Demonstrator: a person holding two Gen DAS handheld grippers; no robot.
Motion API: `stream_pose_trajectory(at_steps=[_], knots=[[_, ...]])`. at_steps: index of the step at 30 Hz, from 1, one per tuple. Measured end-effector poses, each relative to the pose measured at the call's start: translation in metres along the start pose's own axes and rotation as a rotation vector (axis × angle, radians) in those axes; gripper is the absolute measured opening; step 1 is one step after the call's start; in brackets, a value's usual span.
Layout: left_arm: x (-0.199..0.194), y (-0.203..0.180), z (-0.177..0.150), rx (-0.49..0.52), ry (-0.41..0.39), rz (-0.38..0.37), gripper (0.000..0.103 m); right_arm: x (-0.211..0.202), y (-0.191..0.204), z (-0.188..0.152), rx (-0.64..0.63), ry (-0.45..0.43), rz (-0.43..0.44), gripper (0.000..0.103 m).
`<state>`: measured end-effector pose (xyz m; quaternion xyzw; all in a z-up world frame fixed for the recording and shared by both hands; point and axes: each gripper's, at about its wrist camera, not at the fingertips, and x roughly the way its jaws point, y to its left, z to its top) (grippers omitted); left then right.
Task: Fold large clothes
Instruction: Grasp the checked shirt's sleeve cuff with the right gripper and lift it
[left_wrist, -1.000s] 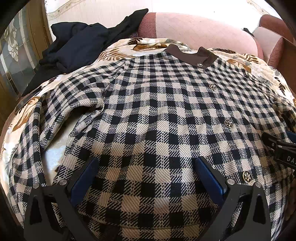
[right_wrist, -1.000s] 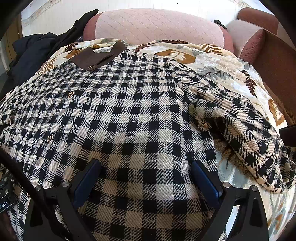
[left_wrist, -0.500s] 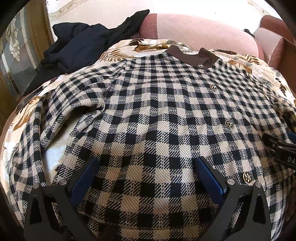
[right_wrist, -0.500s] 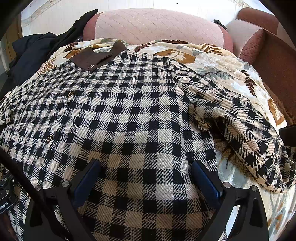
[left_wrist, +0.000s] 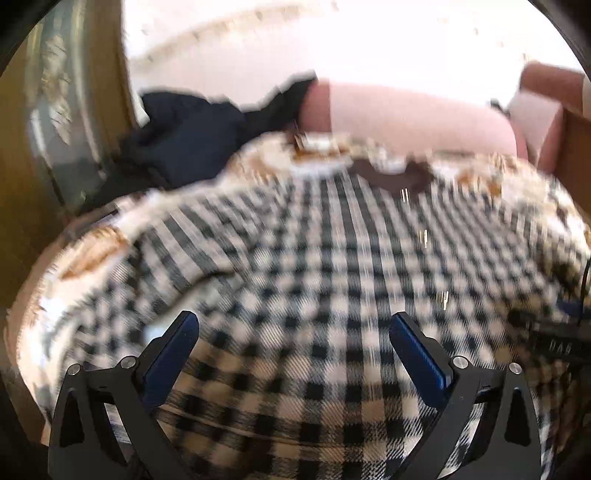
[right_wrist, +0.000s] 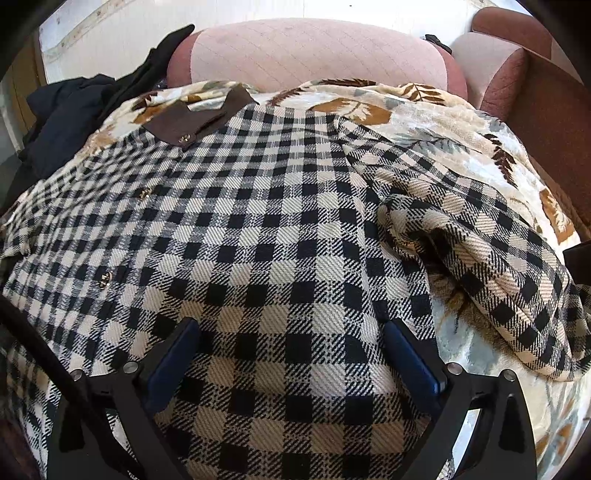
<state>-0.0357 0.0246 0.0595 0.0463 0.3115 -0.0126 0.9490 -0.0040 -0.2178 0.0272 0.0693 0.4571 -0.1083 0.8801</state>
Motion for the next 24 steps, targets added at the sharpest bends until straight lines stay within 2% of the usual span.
stream_pose_trajectory(at_steps=[2,5,7,9,11,13,15,17,19,21,23,24], knots=[[-0.014,0.009,0.008,-0.032,-0.080,0.001,0.103,-0.011,-0.009,-0.003,0.025,-0.036,0.018,0.099],[-0.028,0.021,0.017,-0.064,-0.156,0.002,0.103,-0.034,-0.023,-0.002,0.027,-0.089,-0.020,0.088],[-0.030,0.028,0.021,-0.071,-0.148,-0.011,0.103,-0.054,-0.039,0.002,0.039,-0.122,-0.040,0.082],[-0.030,0.037,0.025,-0.073,-0.119,0.018,0.103,-0.076,-0.063,0.010,0.068,-0.162,-0.053,0.081],[-0.025,0.046,0.030,-0.098,-0.103,0.030,0.103,-0.106,-0.099,0.016,0.128,-0.229,-0.112,0.081],[-0.024,0.056,0.030,-0.133,-0.079,0.008,0.103,-0.132,-0.149,0.015,0.234,-0.273,-0.224,0.081],[-0.020,0.062,0.030,-0.170,-0.048,-0.022,0.103,-0.141,-0.192,0.008,0.335,-0.266,-0.318,0.082],[-0.019,0.062,0.025,-0.193,-0.030,-0.040,0.103,-0.137,-0.236,-0.003,0.413,-0.218,-0.388,0.083],[-0.018,0.057,0.020,-0.189,-0.014,-0.048,0.103,-0.127,-0.259,-0.008,0.459,-0.171,-0.377,0.083],[-0.015,0.051,0.018,-0.168,-0.001,-0.050,0.103,-0.111,-0.270,-0.009,0.499,-0.116,-0.295,0.083],[-0.013,0.046,0.015,-0.155,0.013,-0.052,0.103,-0.097,-0.268,-0.005,0.493,-0.082,-0.258,0.081],[-0.012,0.044,0.014,-0.152,0.018,-0.055,0.103,-0.097,-0.267,-0.006,0.484,-0.073,-0.259,0.063]])
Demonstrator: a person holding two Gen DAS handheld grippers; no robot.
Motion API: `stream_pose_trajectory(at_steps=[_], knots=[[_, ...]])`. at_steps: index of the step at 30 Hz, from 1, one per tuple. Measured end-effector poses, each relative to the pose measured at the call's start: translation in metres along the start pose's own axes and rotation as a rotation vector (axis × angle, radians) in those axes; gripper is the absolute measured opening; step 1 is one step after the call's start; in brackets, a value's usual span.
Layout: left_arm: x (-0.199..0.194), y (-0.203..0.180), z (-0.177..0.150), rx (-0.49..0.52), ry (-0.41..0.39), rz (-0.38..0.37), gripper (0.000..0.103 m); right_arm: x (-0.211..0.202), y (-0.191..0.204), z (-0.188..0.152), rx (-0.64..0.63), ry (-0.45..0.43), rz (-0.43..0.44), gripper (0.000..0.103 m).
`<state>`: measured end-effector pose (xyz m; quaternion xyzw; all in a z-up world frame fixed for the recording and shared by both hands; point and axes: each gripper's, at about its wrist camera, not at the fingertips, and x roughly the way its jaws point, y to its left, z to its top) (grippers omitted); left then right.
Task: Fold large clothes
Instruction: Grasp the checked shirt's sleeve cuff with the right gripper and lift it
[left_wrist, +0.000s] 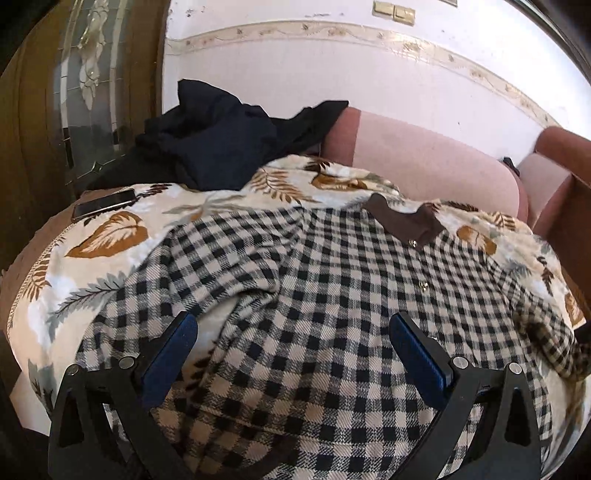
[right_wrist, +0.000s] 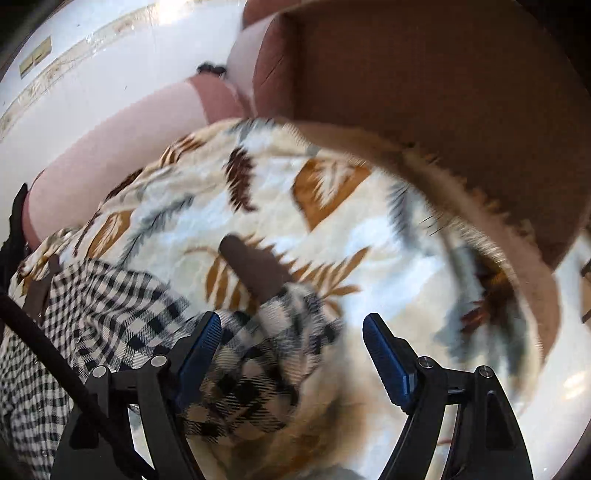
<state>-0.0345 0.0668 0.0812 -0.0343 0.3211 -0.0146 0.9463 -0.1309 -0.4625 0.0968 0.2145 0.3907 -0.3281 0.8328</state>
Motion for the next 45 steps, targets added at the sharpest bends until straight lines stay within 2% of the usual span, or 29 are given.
stream_pose_trajectory(at_steps=[1,2,3,4,6,7,9,12,15,17,18,21,23,26,27,30,31,39,42,45], knots=[[0.002,-0.001,-0.001,0.001,0.003,0.000,0.103,0.005,0.003,0.001,-0.012,0.023,-0.009,0.028],[0.003,-0.002,-0.002,0.003,0.005,0.000,0.103,0.010,0.001,0.003,-0.004,0.048,-0.011,0.011],[0.004,-0.003,-0.003,0.007,0.006,0.002,0.103,0.013,-0.003,0.006,0.026,0.044,-0.007,0.006],[0.005,-0.003,-0.004,0.011,0.006,0.003,0.103,0.013,-0.013,0.009,0.057,0.020,-0.007,0.005],[0.006,-0.003,-0.006,0.011,0.007,0.001,0.103,-0.006,-0.033,0.019,0.150,-0.084,-0.029,0.005],[0.007,-0.002,-0.006,0.006,0.009,-0.001,0.103,-0.029,-0.050,0.024,0.224,-0.188,-0.062,0.005],[0.011,0.000,-0.006,-0.011,0.018,-0.006,0.103,-0.053,-0.067,0.028,0.291,-0.287,-0.097,0.005],[0.019,0.002,-0.007,-0.043,0.055,-0.022,0.103,-0.067,-0.082,0.024,0.345,-0.331,-0.077,0.005],[0.025,0.003,-0.008,-0.064,0.083,-0.044,0.103,-0.046,-0.086,0.014,0.357,-0.262,-0.091,0.005],[0.025,0.003,-0.008,-0.068,0.086,-0.053,0.103,-0.024,-0.107,0.002,0.480,-0.156,-0.037,0.006],[0.025,0.003,-0.008,-0.071,0.086,-0.057,0.103,-0.012,-0.126,-0.008,0.599,-0.098,-0.002,0.007],[0.024,0.005,-0.007,-0.080,0.086,-0.064,0.103,0.003,-0.158,-0.030,0.794,-0.015,0.054,0.011],[0.023,0.006,-0.006,-0.085,0.085,-0.062,0.103,0.004,-0.165,-0.038,0.848,-0.006,0.073,0.015],[0.022,0.009,-0.006,-0.097,0.083,-0.065,0.103,-0.007,-0.171,-0.042,0.878,-0.047,0.049,0.017],[0.021,0.009,-0.006,-0.101,0.082,-0.067,0.103,-0.014,-0.173,-0.043,0.883,-0.075,0.029,0.021],[0.020,0.009,-0.006,-0.105,0.080,-0.071,0.103,-0.035,-0.185,-0.048,0.908,-0.164,0.000,0.044],[0.020,0.009,-0.006,-0.105,0.081,-0.072,0.103,-0.036,-0.187,-0.048,0.911,-0.171,0.007,0.047],[0.021,0.006,-0.007,-0.099,0.086,-0.079,0.103,-0.034,-0.194,-0.081,0.926,-0.087,0.124,0.053],[0.021,0.004,-0.008,-0.100,0.090,-0.085,0.103,-0.022,-0.188,-0.083,0.927,-0.045,0.159,0.053],[0.019,0.004,-0.007,-0.099,0.083,-0.087,0.103,-0.016,-0.182,-0.076,0.910,-0.053,0.168,0.058]])
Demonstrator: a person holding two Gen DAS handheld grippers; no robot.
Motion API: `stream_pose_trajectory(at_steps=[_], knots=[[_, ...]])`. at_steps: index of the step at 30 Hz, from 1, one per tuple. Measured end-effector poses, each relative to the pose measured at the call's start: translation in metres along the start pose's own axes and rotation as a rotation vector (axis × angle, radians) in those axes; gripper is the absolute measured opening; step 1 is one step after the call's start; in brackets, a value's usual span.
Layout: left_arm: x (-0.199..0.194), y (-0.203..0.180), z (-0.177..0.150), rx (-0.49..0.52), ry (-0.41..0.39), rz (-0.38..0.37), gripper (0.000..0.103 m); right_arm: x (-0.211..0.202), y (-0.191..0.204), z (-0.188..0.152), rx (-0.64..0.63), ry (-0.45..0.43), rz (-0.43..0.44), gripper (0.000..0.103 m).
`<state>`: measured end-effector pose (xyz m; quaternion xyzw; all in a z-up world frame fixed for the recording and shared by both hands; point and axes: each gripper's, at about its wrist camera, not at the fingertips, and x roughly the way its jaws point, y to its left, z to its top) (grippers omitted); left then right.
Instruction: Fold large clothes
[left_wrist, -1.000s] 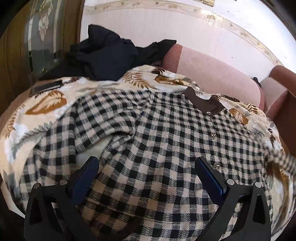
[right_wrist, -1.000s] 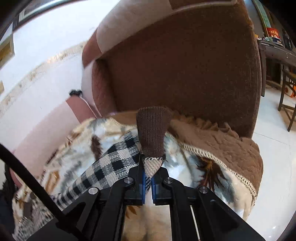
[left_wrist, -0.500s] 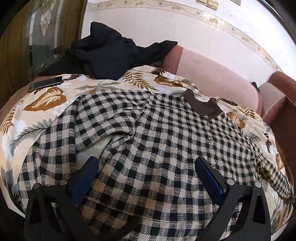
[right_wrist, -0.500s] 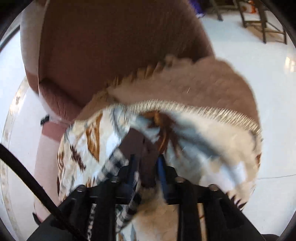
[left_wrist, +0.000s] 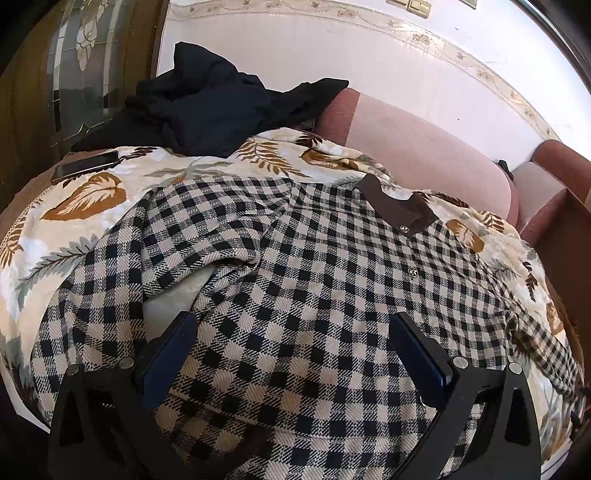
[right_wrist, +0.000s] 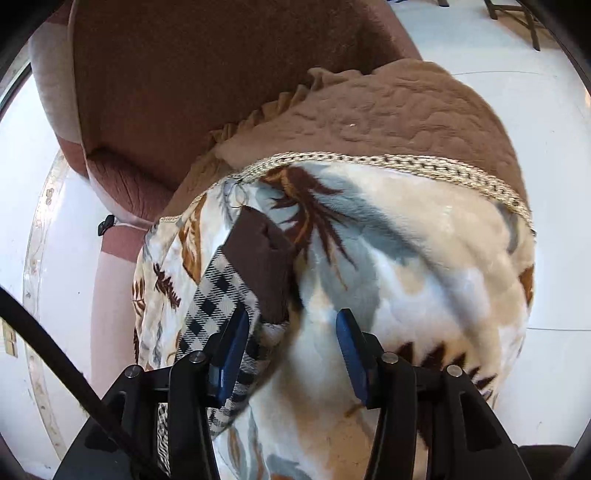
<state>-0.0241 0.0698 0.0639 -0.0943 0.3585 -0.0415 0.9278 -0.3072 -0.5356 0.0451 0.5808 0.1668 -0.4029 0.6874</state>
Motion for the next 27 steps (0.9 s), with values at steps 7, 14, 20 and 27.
stream_pose_trajectory(at_steps=[7,14,20,27], knots=[[-0.012,0.017,0.008,-0.037,-0.036,0.013,0.103,0.021,0.043,-0.015,-0.162,-0.009,-0.034,0.056],[-0.014,0.041,0.013,-0.097,-0.032,0.033,0.103,0.030,0.104,-0.050,-0.499,-0.064,-0.145,0.009],[-0.014,0.059,0.021,-0.154,-0.026,0.037,0.103,0.023,0.168,-0.106,-0.882,-0.215,-0.224,0.005],[-0.013,0.076,0.063,-0.179,-0.049,0.020,0.103,0.042,0.234,-0.212,-1.133,-0.091,-0.085,0.005]])
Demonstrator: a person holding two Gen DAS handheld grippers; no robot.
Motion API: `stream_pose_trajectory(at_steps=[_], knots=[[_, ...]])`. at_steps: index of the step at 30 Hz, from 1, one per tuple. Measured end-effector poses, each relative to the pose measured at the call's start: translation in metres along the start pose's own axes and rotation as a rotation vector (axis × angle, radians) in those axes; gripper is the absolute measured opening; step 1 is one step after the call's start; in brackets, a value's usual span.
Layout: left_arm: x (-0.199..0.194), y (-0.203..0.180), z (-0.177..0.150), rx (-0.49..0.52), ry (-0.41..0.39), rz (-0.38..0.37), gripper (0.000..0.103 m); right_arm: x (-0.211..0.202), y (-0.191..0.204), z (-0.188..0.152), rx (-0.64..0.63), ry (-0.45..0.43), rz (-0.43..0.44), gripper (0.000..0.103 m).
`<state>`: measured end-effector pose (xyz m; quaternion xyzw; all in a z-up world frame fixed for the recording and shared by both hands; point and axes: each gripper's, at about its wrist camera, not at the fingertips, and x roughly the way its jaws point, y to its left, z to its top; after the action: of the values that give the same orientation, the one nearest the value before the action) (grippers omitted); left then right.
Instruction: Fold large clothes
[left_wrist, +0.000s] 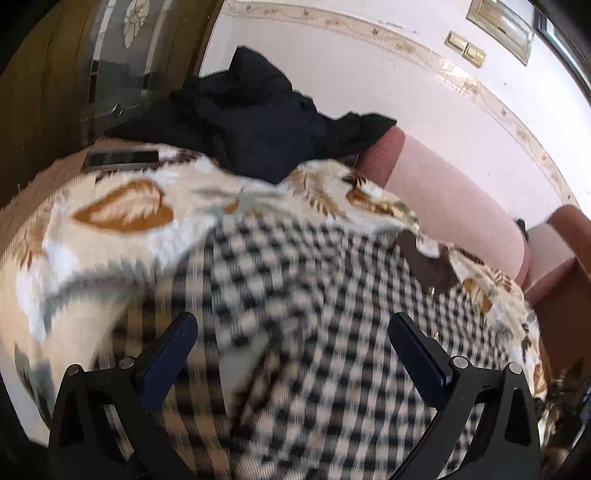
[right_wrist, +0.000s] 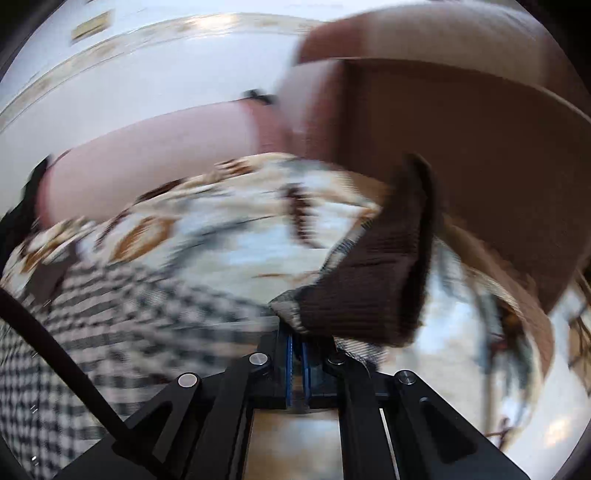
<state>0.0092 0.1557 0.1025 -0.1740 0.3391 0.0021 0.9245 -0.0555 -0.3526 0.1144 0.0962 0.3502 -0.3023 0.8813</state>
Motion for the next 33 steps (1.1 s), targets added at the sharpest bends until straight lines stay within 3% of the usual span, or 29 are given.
stream_pose_trajectory(at_steps=[5,9,12,16,23,25,27,33], knots=[[0.001,0.016,0.051,-0.012,-0.094,0.073,0.103,-0.002,0.099,-0.001,-0.166,0.027,0.140,0.004],[0.002,0.045,0.067,-0.046,-0.163,0.121,0.103,-0.005,0.185,-0.010,-0.275,0.067,0.251,0.004],[0.007,0.069,0.070,-0.086,-0.146,0.168,0.103,-0.004,0.256,-0.028,-0.352,0.104,0.321,0.004],[0.003,0.098,0.076,-0.180,-0.141,0.138,0.103,-0.010,0.328,-0.046,-0.412,0.140,0.410,0.004],[-0.002,0.136,0.078,-0.318,-0.134,0.126,0.103,-0.070,0.355,-0.028,-0.371,0.040,0.642,0.006],[0.001,0.138,0.078,-0.325,-0.128,0.131,0.103,-0.062,0.374,-0.043,-0.449,0.129,0.688,0.012],[0.001,0.137,0.078,-0.321,-0.126,0.131,0.103,-0.043,0.387,-0.063,-0.523,0.240,0.676,0.029],[0.003,0.118,0.078,-0.255,-0.136,0.125,0.103,-0.033,0.375,-0.085,-0.544,0.339,0.716,0.036]])
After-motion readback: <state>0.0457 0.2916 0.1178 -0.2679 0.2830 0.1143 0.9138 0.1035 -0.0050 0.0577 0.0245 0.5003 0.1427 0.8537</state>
